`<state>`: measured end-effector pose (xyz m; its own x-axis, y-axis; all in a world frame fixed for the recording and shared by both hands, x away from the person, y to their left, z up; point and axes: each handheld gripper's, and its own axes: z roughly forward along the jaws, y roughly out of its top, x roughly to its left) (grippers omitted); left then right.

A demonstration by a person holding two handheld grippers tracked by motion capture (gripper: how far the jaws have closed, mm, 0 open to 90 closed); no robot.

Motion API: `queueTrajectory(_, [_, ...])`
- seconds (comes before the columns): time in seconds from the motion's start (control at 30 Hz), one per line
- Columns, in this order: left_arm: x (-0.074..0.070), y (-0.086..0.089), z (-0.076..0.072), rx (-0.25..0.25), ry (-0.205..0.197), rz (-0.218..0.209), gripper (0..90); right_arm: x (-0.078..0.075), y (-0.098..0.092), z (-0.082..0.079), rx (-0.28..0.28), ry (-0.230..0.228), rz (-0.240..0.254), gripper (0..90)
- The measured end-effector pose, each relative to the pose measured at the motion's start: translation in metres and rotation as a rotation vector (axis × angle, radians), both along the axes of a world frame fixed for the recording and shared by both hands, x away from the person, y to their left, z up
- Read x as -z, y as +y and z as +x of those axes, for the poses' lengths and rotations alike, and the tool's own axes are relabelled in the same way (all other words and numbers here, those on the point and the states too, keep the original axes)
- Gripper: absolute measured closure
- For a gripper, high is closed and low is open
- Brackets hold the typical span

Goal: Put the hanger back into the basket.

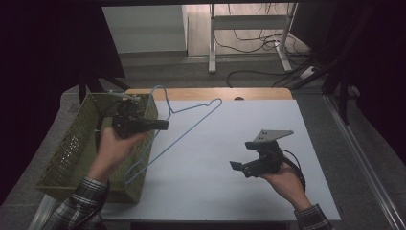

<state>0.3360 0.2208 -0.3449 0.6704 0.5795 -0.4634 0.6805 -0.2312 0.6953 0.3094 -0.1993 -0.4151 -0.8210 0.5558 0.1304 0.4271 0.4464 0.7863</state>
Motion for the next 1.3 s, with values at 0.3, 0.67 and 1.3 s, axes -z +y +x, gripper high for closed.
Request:
queueTrajectory(0.3, [-0.015, 0.056, -0.012, -0.069, -0.031, 0.030, 87.6, 0.007, -0.018, -0.014, 0.030, 0.015, 0.006, 5.1])
queueTrajectory(0.67, [-0.011, 0.118, -0.023, -0.159, -0.038, 0.053, 87.7, 0.017, -0.037, -0.026, 0.063, 0.029, 0.005, 5.1])
queueTrajectory(1.3, [0.014, 0.195, -0.028, -0.227, -0.084, 0.076, 87.6, 0.026, -0.073, -0.040, 0.143, 0.031, 0.015, 4.5])
